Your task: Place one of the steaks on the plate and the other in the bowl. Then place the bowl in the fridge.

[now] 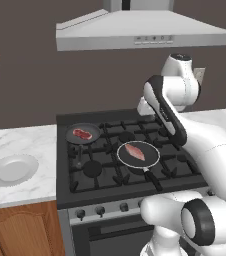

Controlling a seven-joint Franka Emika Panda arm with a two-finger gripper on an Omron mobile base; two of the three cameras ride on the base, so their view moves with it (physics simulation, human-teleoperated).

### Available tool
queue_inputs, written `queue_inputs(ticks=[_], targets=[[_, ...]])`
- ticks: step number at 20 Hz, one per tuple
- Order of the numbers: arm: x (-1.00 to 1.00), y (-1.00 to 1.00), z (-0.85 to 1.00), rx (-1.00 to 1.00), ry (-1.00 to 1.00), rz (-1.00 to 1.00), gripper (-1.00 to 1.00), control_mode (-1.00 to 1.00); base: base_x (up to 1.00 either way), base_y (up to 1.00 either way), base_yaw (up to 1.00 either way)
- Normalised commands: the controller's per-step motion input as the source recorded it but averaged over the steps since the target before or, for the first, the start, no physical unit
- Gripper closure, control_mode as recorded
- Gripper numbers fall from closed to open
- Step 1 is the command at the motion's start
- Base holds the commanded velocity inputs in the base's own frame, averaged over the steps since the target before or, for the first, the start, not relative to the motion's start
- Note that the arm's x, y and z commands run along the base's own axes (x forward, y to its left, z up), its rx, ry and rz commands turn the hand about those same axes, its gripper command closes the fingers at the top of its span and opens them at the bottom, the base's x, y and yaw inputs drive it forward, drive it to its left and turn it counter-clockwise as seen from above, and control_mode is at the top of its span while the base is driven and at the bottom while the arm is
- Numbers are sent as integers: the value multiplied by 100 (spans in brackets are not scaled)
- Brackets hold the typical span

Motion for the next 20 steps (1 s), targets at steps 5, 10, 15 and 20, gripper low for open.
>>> queue_inputs(ticks=[5, 10, 15, 20], targets=[[0, 0, -25, 1, 1, 2, -100, -100, 0, 0, 0], [8, 0, -40, 1, 2, 1, -100, -100, 0, 0, 0], [28, 0, -54, -2, 0, 2, -100, -100, 0, 0, 0], [31, 0, -79, -12, 3, 0, -100, -100, 0, 0, 0]])
